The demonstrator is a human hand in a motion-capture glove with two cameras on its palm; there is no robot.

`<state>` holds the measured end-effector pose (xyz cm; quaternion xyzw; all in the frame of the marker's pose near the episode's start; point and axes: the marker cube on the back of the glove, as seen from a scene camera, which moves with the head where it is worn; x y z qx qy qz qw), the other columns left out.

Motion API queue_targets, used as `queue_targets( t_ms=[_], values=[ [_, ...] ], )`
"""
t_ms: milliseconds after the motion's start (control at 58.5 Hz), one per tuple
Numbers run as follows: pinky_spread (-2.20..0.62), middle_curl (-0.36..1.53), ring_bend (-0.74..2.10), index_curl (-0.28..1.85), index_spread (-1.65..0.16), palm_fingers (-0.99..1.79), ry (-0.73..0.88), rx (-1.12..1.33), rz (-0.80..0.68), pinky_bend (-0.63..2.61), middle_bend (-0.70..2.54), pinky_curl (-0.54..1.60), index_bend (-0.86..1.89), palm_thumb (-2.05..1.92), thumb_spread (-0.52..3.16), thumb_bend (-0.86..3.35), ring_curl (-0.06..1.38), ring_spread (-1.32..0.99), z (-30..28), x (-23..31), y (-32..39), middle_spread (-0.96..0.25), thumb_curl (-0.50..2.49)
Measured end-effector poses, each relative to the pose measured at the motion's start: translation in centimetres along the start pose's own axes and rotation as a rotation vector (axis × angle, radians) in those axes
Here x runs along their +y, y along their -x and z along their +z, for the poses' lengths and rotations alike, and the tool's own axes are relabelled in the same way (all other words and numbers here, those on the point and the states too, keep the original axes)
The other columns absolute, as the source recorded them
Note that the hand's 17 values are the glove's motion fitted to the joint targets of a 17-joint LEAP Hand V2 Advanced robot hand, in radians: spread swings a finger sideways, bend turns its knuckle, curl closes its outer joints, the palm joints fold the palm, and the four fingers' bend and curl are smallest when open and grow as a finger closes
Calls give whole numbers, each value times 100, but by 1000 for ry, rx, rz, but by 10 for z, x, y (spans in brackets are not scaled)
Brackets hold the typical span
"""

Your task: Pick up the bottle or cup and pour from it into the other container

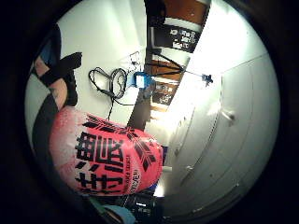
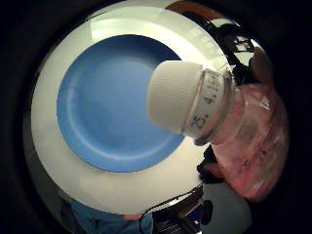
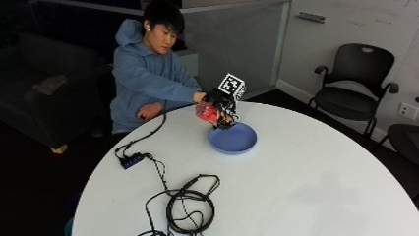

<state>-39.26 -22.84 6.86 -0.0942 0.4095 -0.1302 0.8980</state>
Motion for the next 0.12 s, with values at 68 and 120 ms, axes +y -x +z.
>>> queue_targets(
  t_ms=[68, 120],
  values=[
    [-13, 50, 50, 39, -15, 115, -1, -13, -6, 54, 30, 36, 13, 99, 30, -4, 45, -15, 3, -3, -9, -5, 70],
    [-13, 50, 50, 39, -15, 116, -2, -8, -6, 54, 29, 36, 13, 99, 30, -4, 45, -15, 5, -3, -13, -5, 70]
  ],
)
